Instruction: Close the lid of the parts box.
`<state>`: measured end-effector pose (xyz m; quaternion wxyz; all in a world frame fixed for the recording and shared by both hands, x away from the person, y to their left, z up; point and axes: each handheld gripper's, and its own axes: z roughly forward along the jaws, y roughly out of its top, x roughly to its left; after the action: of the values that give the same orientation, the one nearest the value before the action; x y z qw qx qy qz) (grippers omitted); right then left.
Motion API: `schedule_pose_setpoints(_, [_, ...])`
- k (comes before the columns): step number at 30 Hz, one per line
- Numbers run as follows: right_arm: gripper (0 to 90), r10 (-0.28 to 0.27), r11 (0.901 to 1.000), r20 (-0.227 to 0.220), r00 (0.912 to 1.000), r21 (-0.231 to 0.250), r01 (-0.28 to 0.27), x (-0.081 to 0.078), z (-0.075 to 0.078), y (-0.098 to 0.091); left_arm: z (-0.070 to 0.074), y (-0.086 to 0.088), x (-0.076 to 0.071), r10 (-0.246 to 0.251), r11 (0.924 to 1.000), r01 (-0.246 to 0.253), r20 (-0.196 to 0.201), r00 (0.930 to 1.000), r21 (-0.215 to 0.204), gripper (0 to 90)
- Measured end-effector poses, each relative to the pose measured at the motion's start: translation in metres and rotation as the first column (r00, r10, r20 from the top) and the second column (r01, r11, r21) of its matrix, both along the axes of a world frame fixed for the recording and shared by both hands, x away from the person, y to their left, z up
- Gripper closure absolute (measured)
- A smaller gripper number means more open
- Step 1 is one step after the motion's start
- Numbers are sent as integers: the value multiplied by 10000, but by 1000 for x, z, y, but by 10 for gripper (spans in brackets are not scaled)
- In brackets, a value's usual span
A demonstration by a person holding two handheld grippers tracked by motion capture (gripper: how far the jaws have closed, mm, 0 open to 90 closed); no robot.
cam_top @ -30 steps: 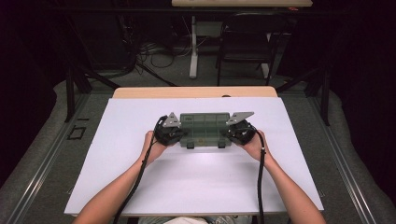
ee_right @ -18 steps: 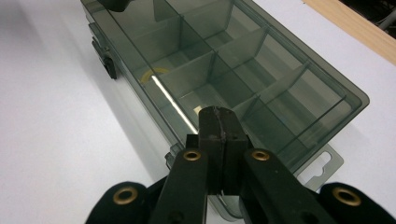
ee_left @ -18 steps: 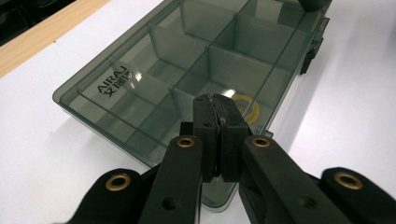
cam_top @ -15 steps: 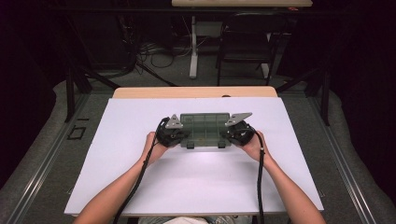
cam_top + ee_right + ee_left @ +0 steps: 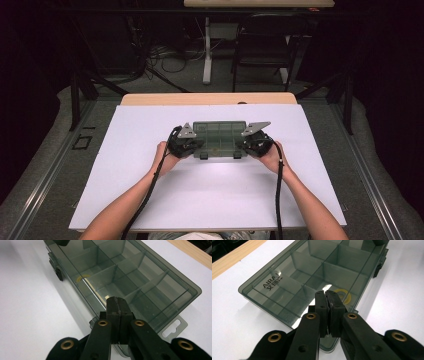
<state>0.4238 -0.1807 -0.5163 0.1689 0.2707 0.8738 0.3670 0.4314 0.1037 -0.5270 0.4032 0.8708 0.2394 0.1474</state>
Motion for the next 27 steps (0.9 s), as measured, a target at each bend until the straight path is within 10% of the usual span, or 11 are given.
schedule_pose_setpoints(12, [613,-218,9997,182,9996,121,216,-3,2,-2,9,8,-3,343,9992,-341,82,9994,-200,448])
schedule_pose_setpoints(27, [150,-686,9963,-55,9976,515,688,-18,18,-9,24,21,-23,349,9991,-339,435,9984,-254,153])
